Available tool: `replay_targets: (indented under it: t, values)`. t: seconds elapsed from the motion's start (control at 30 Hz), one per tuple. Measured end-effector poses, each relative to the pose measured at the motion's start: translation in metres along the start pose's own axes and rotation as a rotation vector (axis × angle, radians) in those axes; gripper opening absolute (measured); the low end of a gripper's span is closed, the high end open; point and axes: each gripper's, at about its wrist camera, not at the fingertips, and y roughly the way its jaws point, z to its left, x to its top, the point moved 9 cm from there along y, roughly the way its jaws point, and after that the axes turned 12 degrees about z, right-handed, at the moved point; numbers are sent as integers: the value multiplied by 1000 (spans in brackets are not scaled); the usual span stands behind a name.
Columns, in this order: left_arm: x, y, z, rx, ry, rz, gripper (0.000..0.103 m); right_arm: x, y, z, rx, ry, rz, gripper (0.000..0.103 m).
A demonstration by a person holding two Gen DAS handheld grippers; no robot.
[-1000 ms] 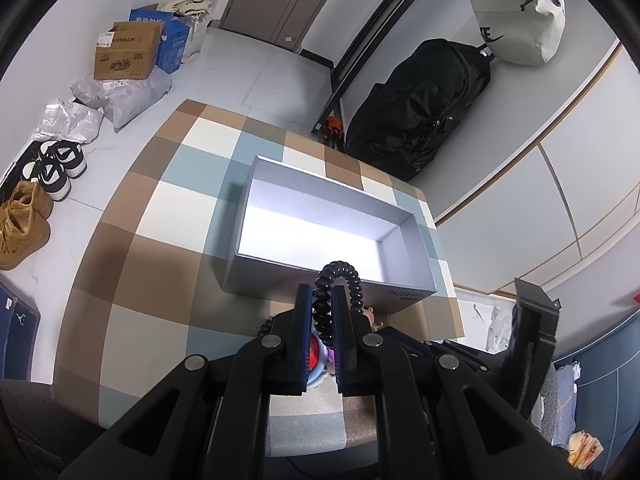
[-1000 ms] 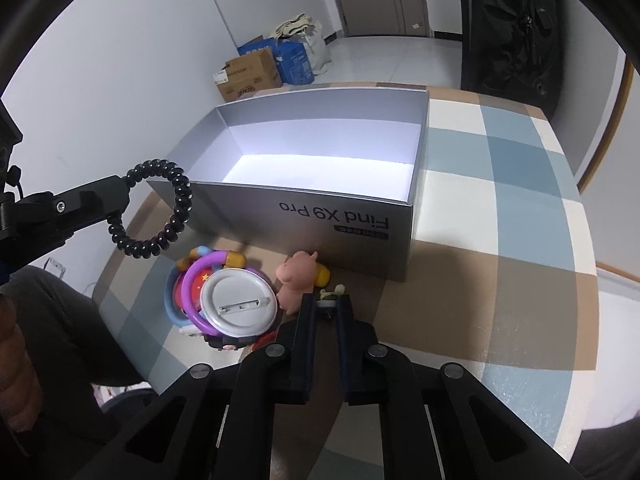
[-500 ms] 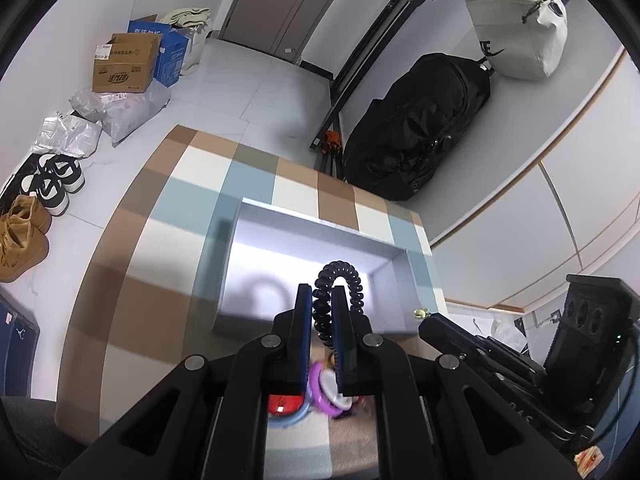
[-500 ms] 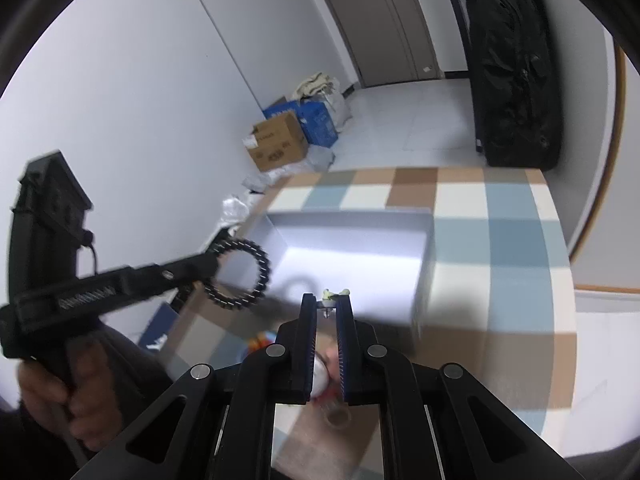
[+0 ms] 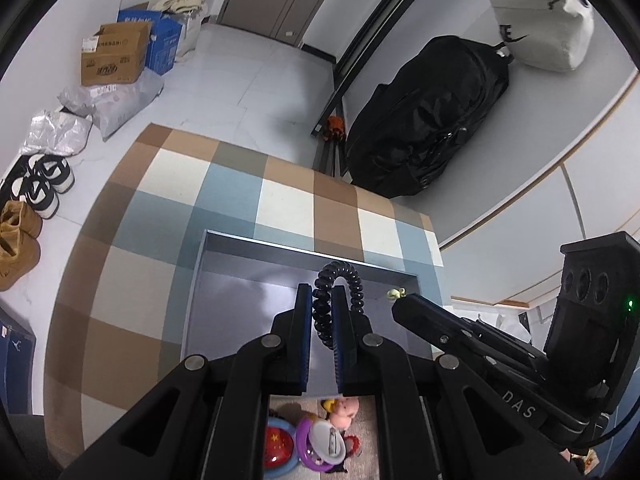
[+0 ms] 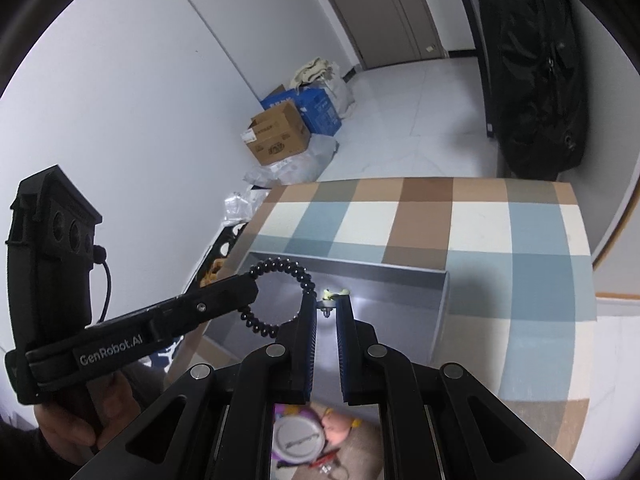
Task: Organize jewelry
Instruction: 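Lower the bracelet into the grey box and open the left gripper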
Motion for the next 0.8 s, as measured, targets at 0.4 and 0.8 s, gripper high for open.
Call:
replay_targets:
  t: [0.4, 0.8]
  values:
    - [6, 3, -4, -137, -21, 33, 32, 9, 1, -20, 73, 86, -31, 48]
    - [0, -15, 2, -3, 13, -50, 61, 3, -29, -24, 72, 110, -135, 93]
